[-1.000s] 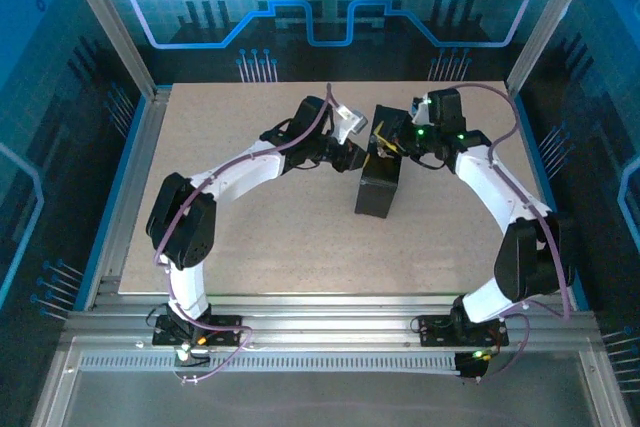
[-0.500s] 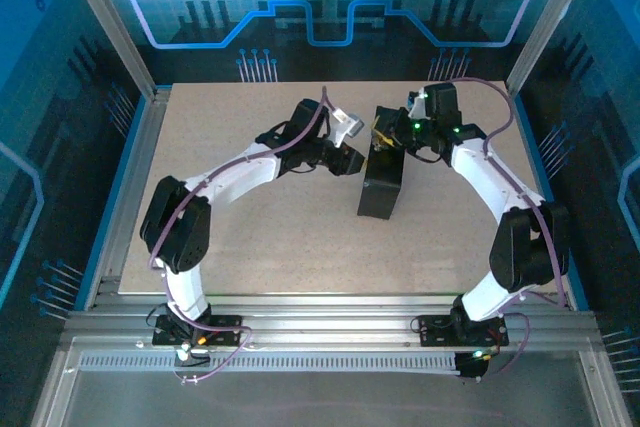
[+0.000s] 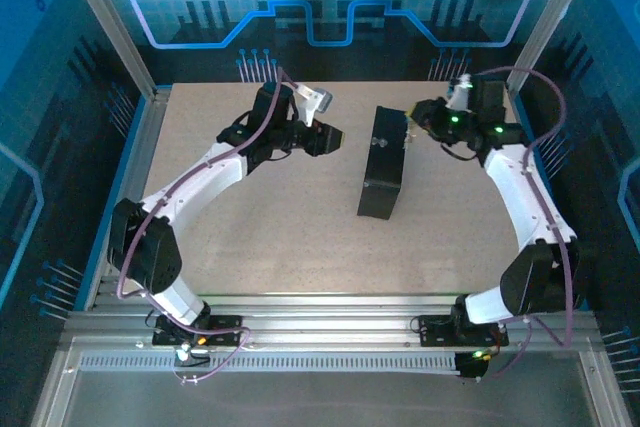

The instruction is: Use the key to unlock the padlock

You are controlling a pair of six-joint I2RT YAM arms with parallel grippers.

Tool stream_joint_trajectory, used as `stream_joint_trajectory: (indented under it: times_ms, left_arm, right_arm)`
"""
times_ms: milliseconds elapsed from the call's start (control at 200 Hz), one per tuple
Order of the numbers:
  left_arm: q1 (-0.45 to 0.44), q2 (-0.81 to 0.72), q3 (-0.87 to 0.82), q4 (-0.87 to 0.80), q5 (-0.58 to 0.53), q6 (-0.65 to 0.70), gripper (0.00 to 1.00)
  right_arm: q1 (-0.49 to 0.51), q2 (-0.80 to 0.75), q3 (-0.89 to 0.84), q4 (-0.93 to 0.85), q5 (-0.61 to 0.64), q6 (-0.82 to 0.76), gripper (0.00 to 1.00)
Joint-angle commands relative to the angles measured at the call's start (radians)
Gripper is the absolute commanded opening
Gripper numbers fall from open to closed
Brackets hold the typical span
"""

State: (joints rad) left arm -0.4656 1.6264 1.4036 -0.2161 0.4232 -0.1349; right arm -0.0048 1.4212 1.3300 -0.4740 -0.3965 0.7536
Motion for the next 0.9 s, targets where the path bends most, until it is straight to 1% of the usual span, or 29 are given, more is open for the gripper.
stream_joint_trajectory:
  times_ms: [0,100,175,285,370,420,480,590,665,735,800,835,895]
  left_arm:
    - [0.007,-0.059,-0.027,-0.032,-0.058,-0.025,0.42]
    - [0.011,-0.077,-0.025,-0.040,-0.073,-0.025,0.42]
    - [0.010,-0.089,-0.023,-0.038,-0.084,-0.032,0.42]
    - [0.012,-0.112,-0.017,-0.030,-0.104,-0.044,0.43]
    - [0.012,-0.128,-0.009,-0.041,-0.121,-0.043,0.44]
    - [0.012,-0.137,-0.012,-0.047,-0.135,-0.039,0.47]
    - [0.012,-0.148,-0.018,-0.051,-0.154,-0.033,0.49]
    - [0.012,-0.161,-0.032,-0.051,-0.172,-0.028,0.50]
    - [0.012,-0.163,-0.035,-0.052,-0.173,-0.029,0.50]
    - [0.013,-0.162,-0.034,-0.057,-0.175,-0.029,0.50]
    - [0.015,-0.165,-0.032,-0.061,-0.185,-0.029,0.50]
    - [0.017,-0.165,-0.033,-0.062,-0.193,-0.030,0.51]
    - [0.022,-0.165,-0.034,-0.061,-0.200,-0.035,0.52]
  right_arm:
    - [-0.110,-0.032,-0.089,-0.076,0.073,-0.050,0.16]
    - [-0.186,-0.021,-0.159,-0.092,0.133,-0.075,0.17]
    - [-0.212,0.000,-0.228,-0.065,0.180,-0.076,0.18]
    - [-0.219,0.043,-0.318,0.003,0.251,-0.062,0.18]
    - [-0.218,0.104,-0.335,0.016,0.279,-0.075,0.19]
    - [-0.218,0.141,-0.336,0.016,0.295,-0.088,0.22]
    - [-0.218,0.181,-0.335,0.016,0.300,-0.106,0.24]
    - [-0.219,0.240,-0.331,0.011,0.294,-0.119,0.28]
    - [-0.217,0.260,-0.325,0.004,0.291,-0.129,0.37]
    - [-0.217,0.266,-0.312,-0.017,0.300,-0.148,0.50]
    - [-0.217,0.258,-0.296,-0.047,0.311,-0.165,0.60]
    - [-0.216,0.240,-0.290,-0.056,0.308,-0.174,0.68]
    - [-0.206,0.203,-0.281,-0.069,0.306,-0.188,0.74]
